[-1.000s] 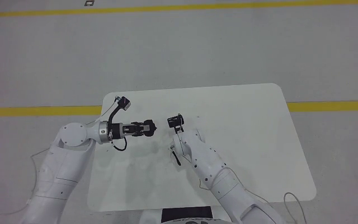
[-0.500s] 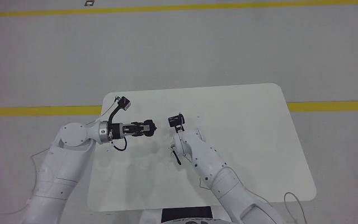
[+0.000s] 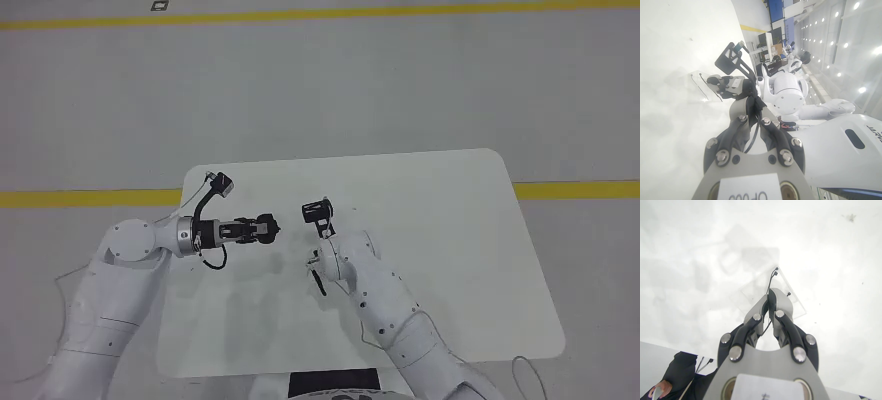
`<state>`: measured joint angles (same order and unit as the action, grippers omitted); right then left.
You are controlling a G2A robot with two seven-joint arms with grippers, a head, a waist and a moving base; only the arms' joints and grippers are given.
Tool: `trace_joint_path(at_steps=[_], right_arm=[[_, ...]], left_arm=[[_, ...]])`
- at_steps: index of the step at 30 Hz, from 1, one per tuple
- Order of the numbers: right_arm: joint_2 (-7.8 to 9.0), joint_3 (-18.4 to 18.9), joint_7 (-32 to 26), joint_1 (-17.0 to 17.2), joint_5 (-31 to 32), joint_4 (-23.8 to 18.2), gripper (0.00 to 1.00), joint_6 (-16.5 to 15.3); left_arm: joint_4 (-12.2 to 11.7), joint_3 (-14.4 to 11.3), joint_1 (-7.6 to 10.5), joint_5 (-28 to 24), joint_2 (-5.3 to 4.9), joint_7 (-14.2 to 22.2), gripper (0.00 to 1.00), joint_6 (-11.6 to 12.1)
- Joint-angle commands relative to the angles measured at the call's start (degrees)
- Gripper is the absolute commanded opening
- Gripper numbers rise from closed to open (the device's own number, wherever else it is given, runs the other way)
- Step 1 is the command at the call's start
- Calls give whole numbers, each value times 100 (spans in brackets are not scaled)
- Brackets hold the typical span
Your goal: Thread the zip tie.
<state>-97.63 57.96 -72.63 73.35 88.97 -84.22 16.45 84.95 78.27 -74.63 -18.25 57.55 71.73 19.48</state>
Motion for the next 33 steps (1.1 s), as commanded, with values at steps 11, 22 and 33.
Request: trace_joint_path(at_steps=[11, 22, 33], right_arm=[[163, 668, 948, 1030, -920, -1610, 0, -377], [227, 895, 2004, 1563, -1575, -2175, 0, -474], [229, 804, 3059, 1832, -1972, -2265, 0, -341]], left_arm=[[0, 0, 0, 0, 0, 0, 0, 0], [0, 0, 0, 0, 0, 0, 0, 0], [0, 0, 0, 0, 0, 0, 0, 0]])
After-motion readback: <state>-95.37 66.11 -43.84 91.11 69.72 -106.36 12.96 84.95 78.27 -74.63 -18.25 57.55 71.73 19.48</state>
